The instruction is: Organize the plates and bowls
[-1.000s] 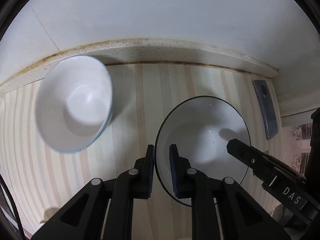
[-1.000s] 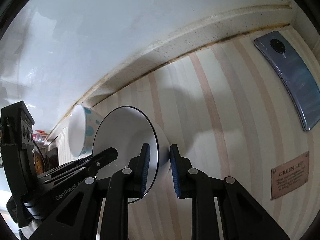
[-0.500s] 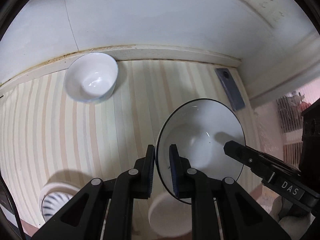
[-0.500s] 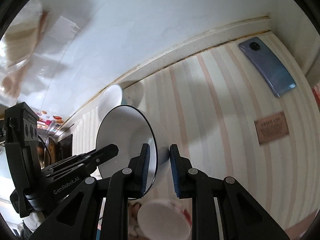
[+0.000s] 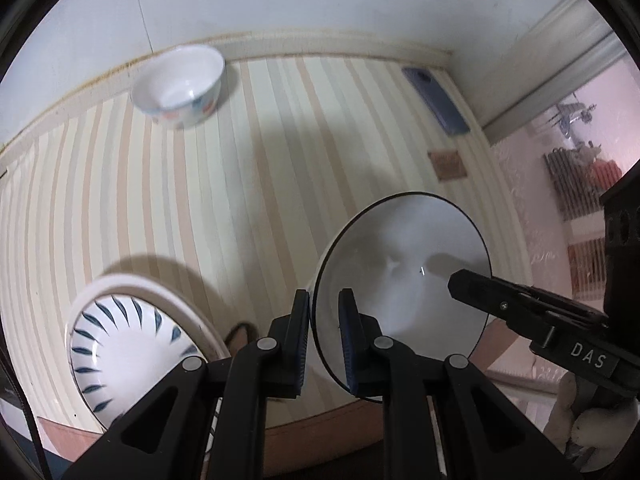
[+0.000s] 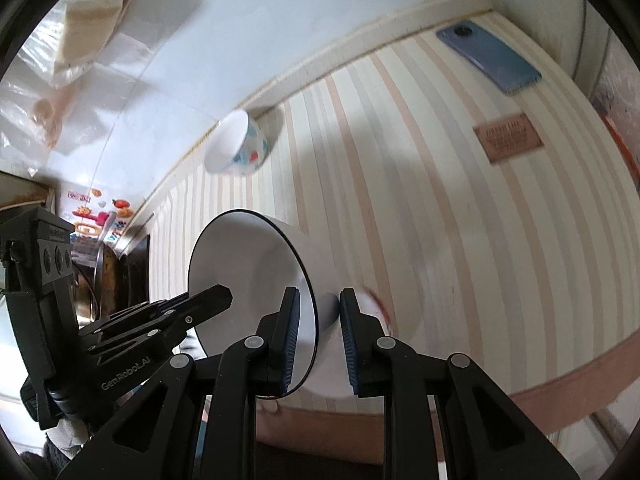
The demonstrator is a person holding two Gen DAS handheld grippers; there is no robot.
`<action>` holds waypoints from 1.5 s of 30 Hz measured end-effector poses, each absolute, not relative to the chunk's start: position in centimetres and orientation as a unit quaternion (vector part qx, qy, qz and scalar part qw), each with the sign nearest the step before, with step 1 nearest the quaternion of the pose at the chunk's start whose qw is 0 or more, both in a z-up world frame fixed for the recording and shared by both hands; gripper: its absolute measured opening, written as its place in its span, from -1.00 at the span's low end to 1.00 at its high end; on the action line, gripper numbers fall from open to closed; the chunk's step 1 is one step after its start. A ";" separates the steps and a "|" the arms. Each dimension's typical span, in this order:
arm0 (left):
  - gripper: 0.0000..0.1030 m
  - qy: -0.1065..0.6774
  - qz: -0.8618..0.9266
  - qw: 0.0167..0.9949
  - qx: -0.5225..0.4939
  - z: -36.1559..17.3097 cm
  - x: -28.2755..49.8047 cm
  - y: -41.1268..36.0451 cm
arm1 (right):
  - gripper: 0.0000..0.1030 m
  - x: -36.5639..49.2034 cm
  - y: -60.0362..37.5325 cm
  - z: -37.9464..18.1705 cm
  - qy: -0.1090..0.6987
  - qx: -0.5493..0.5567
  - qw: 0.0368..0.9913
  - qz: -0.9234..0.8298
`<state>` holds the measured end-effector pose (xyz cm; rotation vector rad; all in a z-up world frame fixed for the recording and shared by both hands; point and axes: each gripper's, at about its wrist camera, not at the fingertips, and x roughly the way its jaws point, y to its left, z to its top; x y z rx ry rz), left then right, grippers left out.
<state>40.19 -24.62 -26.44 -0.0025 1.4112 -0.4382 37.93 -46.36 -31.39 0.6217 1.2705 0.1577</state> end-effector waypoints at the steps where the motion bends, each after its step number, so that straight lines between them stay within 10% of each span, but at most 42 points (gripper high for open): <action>1: -0.75 0.646 -0.200 0.737 0.003 -26.8 39.9 -24.7 | -0.56 37.7 -46.2 -31.7 0.586 0.284 0.756 0.071; 45: -0.74 0.676 -0.173 0.714 0.056 -31.2 39.0 -26.3 | -0.52 37.5 -45.6 -37.1 0.656 0.259 0.707 0.058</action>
